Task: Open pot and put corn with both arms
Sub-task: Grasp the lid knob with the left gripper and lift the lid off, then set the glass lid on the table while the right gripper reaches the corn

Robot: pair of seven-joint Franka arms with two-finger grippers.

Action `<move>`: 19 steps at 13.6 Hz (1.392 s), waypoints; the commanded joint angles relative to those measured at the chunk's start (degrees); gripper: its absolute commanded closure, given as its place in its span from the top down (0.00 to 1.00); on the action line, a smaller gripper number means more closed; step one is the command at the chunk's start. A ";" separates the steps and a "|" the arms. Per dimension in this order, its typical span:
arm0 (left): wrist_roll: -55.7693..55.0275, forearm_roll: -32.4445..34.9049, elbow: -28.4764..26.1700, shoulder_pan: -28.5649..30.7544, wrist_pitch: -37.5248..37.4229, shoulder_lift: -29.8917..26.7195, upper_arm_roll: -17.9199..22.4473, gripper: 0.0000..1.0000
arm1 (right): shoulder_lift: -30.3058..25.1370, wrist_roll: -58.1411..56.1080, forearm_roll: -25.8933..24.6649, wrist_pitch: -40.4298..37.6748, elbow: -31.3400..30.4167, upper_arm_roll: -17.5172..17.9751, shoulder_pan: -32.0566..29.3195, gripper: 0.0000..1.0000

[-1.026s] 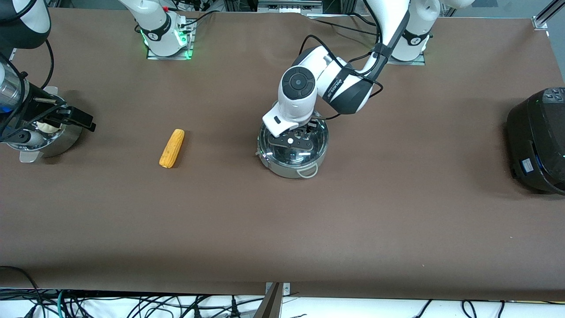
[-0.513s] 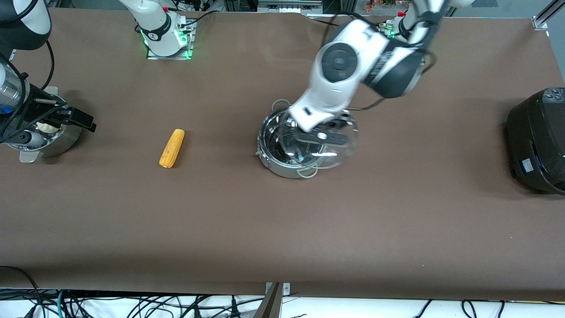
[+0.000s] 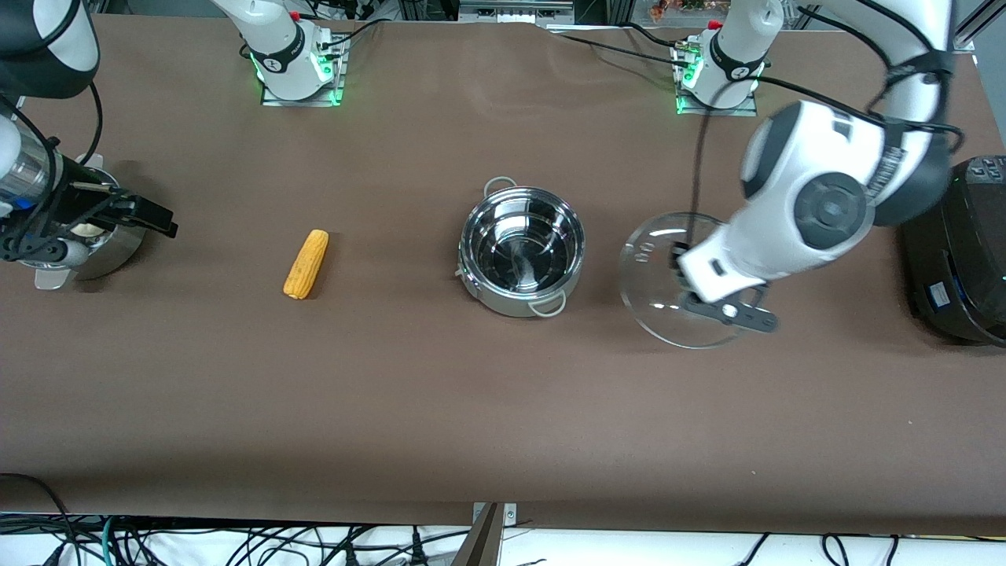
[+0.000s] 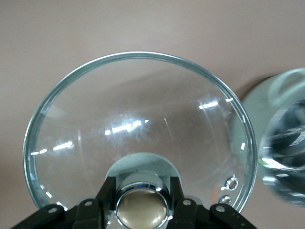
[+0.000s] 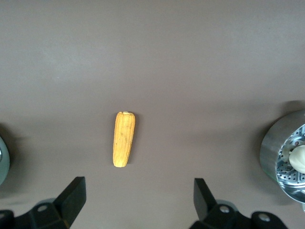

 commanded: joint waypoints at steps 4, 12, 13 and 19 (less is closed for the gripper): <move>9.26 4.08 -13.59 6.63 11.46 -2.91 -1.20 0.19 | 7.22 0.62 0.95 0.14 1.16 0.35 1.14 1.00; 15.44 4.17 -34.62 11.23 37.16 -2.30 -1.20 0.21 | 16.11 13.09 1.13 10.24 -0.85 0.35 5.11 1.00; 15.44 4.17 -34.63 11.22 37.25 -1.95 -1.20 0.22 | 15.85 15.45 1.30 10.95 -1.82 0.35 5.11 1.00; 15.27 4.08 -34.02 11.57 37.61 -0.01 -1.20 1.00 | 14.26 26.01 0.69 25.80 -13.42 2.98 5.98 1.00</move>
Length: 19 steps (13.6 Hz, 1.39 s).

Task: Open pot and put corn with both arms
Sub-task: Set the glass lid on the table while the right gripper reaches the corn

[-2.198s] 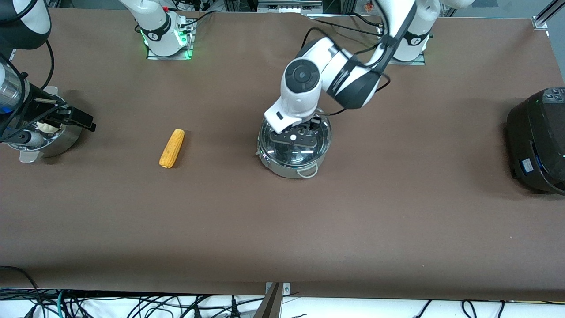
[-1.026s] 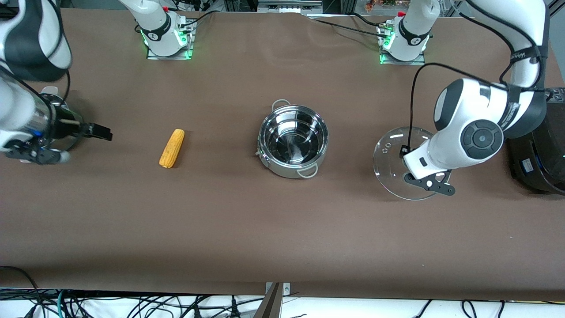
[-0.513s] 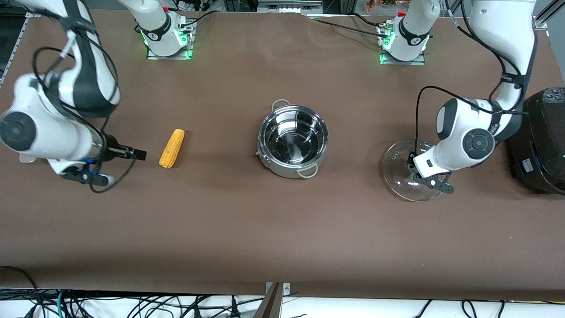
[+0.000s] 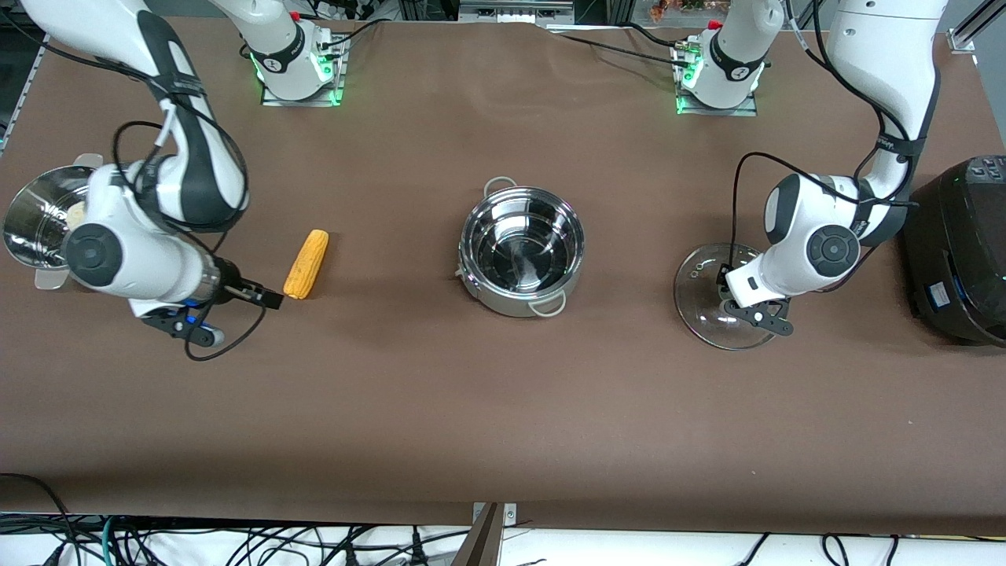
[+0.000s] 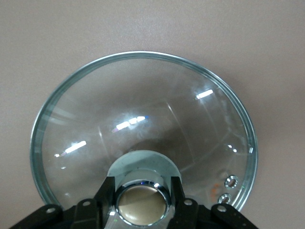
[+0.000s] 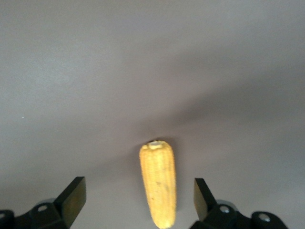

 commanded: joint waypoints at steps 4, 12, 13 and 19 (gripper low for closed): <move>-0.37 0.41 6.50 0.81 -9.12 -4.41 -0.54 1.00 | -2.06 3.48 -0.65 6.37 -8.36 1.06 2.69 1.00; -0.46 -0.29 32.34 0.28 -41.65 -8.11 -0.81 1.00 | -6.45 3.39 -0.74 21.74 -23.29 0.79 2.60 1.00; -1.33 -1.69 34.80 0.28 -43.76 -8.11 -0.81 1.00 | -6.80 3.13 -0.74 22.99 -24.53 0.79 2.60 1.00; -12.49 -2.41 34.57 1.16 -46.77 -16.80 -0.80 1.00 | -4.26 1.29 -0.74 28.10 -26.92 0.18 2.43 1.00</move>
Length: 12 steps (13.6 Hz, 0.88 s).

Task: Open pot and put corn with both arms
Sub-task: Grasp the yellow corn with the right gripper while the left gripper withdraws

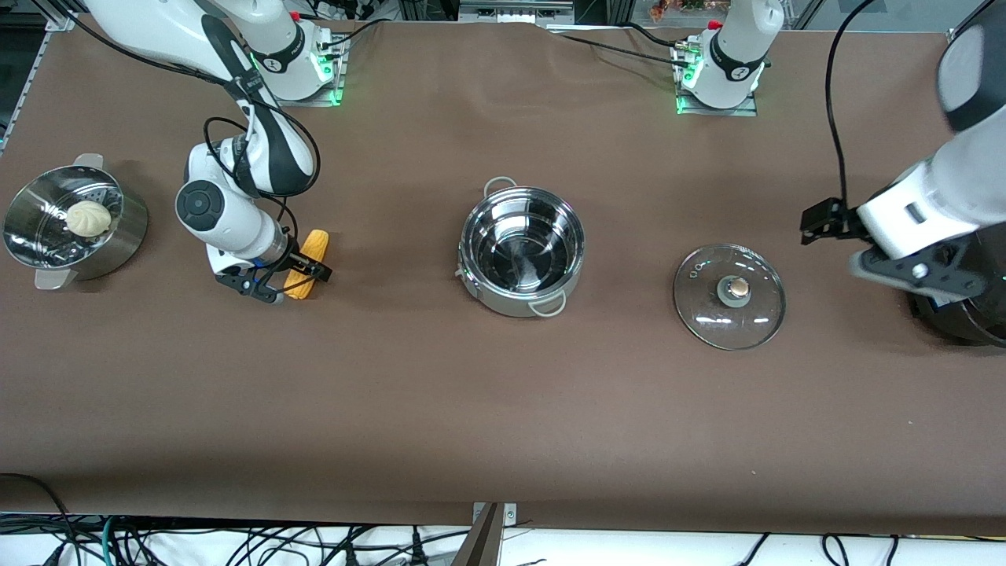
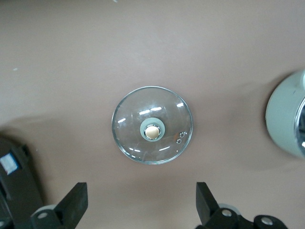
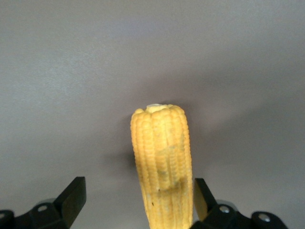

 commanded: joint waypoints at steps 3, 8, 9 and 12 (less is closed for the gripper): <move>-3.68 -1.31 -11.69 2.94 1.72 -11.19 -0.66 1.00 | 1.28 -2.36 -0.51 2.42 -2.01 -0.64 -0.41 0.99; -3.77 -1.23 -17.97 5.66 5.70 -15.51 -1.62 1.00 | 2.42 -1.21 -0.43 2.16 -1.58 -0.46 -0.41 0.00; -3.86 -1.23 -17.97 5.66 5.70 -15.43 -1.71 1.00 | 2.42 -0.17 -0.34 1.64 -1.22 -0.46 -0.06 0.00; -6.06 -1.14 -17.79 6.36 5.69 -15.25 -2.50 1.00 | 1.90 -0.33 -0.43 -4.30 2.01 -0.46 -0.06 0.00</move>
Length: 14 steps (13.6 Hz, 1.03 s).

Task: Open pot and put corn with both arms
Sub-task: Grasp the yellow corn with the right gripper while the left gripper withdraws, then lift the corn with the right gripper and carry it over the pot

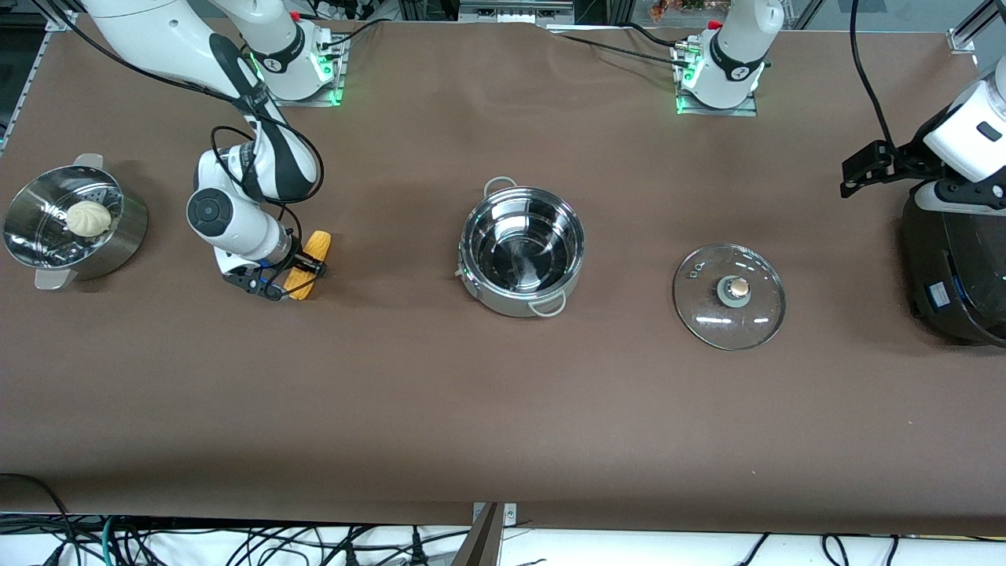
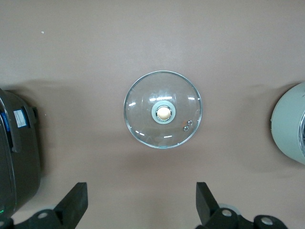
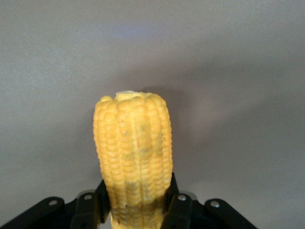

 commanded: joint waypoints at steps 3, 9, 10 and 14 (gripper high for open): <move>-1.40 -0.63 -0.93 1.69 1.18 -0.67 -1.11 1.00 | -1.89 0.86 -0.49 -13.15 7.20 0.68 0.08 0.00; -1.40 -0.19 0.48 1.61 0.39 0.13 -1.11 1.00 | -2.08 0.77 -0.58 -29.15 24.93 6.13 4.89 0.00; -1.40 -0.19 0.48 1.61 0.39 0.13 -1.11 1.00 | -1.30 0.77 -0.58 -29.59 27.05 6.13 6.57 0.00; -1.40 -0.19 0.48 1.69 -0.05 0.04 -1.02 1.00 | 3.79 0.77 -1.02 -34.06 39.33 6.13 16.14 0.00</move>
